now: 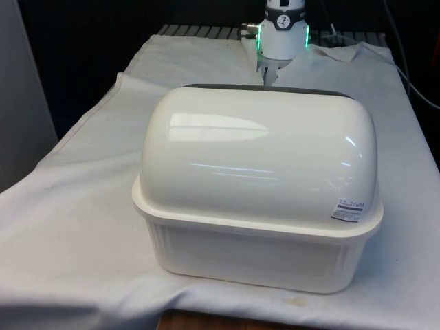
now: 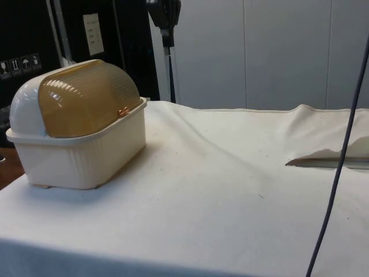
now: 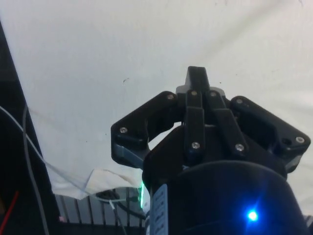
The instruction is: Open the lid, then close it.
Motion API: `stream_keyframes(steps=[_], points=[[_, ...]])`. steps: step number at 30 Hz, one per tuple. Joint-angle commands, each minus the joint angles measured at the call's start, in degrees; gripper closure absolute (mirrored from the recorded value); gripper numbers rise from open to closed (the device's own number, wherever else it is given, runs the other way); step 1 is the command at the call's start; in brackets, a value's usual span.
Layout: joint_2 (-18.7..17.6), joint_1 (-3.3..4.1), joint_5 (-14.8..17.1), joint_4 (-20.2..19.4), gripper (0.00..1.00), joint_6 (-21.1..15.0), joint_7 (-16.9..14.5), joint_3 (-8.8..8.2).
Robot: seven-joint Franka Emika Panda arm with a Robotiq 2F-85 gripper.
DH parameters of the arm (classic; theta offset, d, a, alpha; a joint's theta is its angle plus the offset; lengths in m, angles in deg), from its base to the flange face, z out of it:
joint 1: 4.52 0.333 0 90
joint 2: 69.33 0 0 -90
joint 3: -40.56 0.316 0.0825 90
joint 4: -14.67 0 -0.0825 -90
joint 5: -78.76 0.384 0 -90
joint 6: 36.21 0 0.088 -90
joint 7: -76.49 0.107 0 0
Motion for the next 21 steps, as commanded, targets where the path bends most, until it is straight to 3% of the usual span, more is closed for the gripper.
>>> stream_keyframes(steps=[1,21], points=[[0.69,0.06,0.52,-1.26,1.0,-1.78,-0.23,-0.06],[7.33,0.17,2.12,-14.38,1.0,-14.44,-0.97,0.0]])
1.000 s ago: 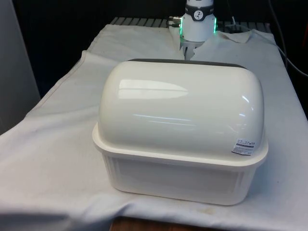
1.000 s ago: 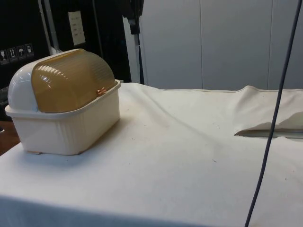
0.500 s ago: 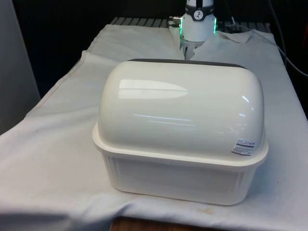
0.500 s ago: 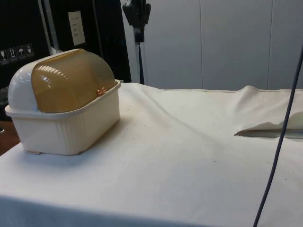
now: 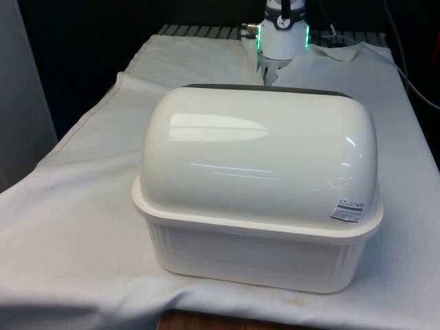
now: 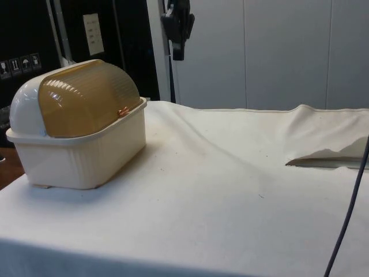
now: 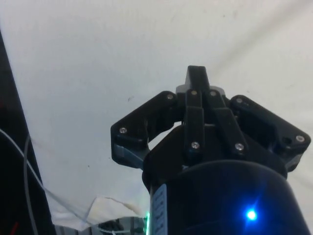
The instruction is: Open the lid, then close it.
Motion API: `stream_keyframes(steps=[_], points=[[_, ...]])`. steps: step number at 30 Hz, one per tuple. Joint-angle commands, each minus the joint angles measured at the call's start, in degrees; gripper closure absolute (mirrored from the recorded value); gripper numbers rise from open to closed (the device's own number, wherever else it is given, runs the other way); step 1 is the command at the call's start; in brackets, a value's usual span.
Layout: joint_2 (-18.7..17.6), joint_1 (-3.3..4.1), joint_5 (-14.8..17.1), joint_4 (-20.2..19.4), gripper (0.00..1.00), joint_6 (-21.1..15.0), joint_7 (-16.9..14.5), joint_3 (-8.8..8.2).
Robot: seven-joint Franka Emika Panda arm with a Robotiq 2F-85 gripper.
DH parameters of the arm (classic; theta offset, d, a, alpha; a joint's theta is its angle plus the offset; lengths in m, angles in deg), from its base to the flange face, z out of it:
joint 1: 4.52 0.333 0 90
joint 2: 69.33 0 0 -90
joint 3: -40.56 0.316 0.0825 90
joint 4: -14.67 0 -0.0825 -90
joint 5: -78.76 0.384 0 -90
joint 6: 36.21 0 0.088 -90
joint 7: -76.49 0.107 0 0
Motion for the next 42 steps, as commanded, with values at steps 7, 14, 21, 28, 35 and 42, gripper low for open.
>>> stream_keyframes(steps=[7,14,21,28,35,42], points=[[2.52,0.17,1.6,-4.58,1.0,-4.87,-0.97,0.06],[3.78,0.29,3.38,-7.05,1.0,-9.05,-1.78,0.29],[4.07,0.29,5.04,-8.25,1.0,-12.32,-2.64,0.4],[3.95,0.4,6.99,-9.28,1.0,-15.53,-4.01,0.4],[3.78,0.46,9.63,-10.31,1.0,-18.85,-6.19,0.52],[3.5,0.0,11.63,-11.0,1.0,-20.74,-8.08,0.86]])
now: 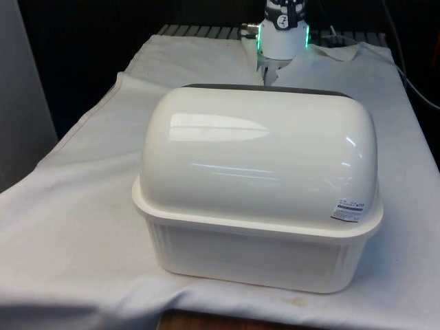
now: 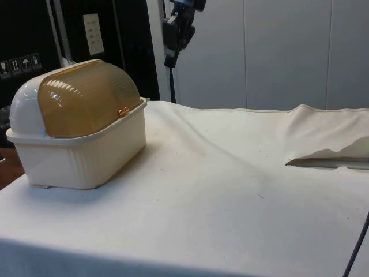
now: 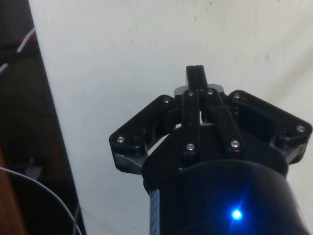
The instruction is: Open the lid, then close it.
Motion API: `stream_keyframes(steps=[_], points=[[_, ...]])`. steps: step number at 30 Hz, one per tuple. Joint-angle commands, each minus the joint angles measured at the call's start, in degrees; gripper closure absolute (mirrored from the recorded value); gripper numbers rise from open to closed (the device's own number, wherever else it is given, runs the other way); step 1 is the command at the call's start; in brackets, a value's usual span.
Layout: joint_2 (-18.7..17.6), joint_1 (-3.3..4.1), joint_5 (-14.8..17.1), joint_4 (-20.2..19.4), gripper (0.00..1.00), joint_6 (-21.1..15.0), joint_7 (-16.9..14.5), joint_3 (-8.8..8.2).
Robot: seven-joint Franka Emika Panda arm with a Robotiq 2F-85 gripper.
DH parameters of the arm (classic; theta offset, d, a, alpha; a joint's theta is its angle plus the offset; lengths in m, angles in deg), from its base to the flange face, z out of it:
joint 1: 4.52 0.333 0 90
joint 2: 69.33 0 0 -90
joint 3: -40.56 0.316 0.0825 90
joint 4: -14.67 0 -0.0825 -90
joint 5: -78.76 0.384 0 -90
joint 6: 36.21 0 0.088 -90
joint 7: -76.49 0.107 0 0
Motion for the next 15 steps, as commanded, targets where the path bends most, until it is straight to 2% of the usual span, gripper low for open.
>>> stream_keyframes(steps=[1,7,8,9,15], points=[[0.23,0.63,1.66,-0.52,1.0,-1.72,-0.97,-0.17],[0.0,0.69,5.39,-1.09,1.0,-4.47,-3.9,0.11],[-0.17,0.0,4.24,-0.8,1.0,-3.21,-3.44,0.29],[-0.06,0.74,6.42,-1.2,1.0,-5.16,-4.7,0.23],[-0.92,0.8,9.28,-1.72,1.0,-7.68,-7.05,0.92]])
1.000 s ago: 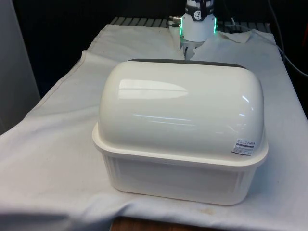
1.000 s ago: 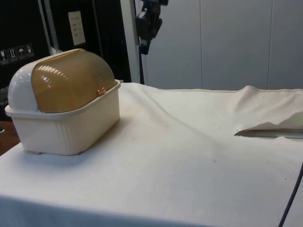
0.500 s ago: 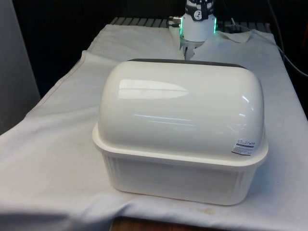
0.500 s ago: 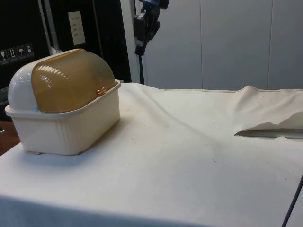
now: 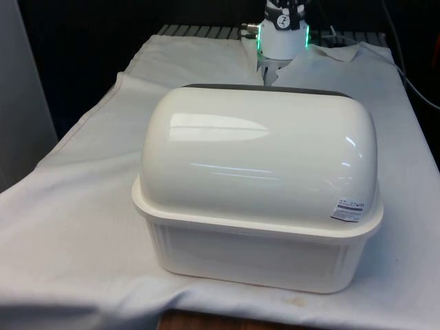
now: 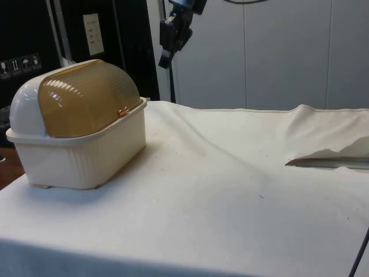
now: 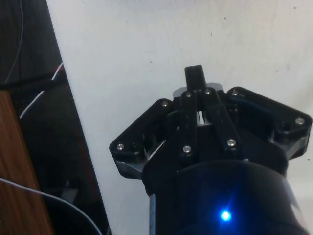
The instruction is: Open the lid, then close it.
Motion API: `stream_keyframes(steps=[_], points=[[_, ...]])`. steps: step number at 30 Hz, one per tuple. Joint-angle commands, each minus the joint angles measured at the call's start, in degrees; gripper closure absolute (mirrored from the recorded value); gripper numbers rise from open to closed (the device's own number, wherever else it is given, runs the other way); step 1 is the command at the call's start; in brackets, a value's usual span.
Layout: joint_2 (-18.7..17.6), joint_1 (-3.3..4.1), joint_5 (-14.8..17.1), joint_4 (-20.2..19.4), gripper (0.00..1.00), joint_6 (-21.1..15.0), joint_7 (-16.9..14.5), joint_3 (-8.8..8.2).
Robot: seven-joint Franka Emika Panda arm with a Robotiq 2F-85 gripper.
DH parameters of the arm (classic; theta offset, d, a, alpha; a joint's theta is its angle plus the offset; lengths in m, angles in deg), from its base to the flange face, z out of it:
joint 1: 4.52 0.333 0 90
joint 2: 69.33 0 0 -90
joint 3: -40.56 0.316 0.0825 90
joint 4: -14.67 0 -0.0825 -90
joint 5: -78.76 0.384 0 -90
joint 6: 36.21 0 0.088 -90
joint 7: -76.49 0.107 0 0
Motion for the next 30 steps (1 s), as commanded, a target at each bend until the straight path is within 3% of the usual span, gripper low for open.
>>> stream_keyframes(steps=[1,2,3,9,12,19,20,21,28,29,30], points=[[-0.63,0.74,1.32,-0.23,1.0,-2.06,-0.52,0.23],[-0.29,0.0,0.34,-0.06,1.0,-0.4,-0.29,0.17],[-1.66,0.74,1.55,-0.29,1.0,-3.15,-0.69,0.8],[-5.27,0.23,0.97,-0.23,1.0,-6.93,-0.69,2.35],[-6.13,0.0,0.57,-0.11,1.0,-7.22,-0.69,2.35],[-8.48,-0.34,-0.06,-1.2,1.0,-12.03,-0.69,2.52],[-7.96,0.0,0.57,-0.86,1.0,-10.43,-1.03,2.35],[-8.77,-0.4,-0.06,-1.32,1.0,-12.66,-0.69,2.46],[-11.52,-0.46,0.34,-1.95,1.0,-17.53,-0.74,2.41],[-11.12,-0.29,0.57,-1.6,1.0,-16.04,-1.03,2.35],[-11.97,-0.46,0.4,-1.95,1.0,-18.16,-0.69,2.41]])
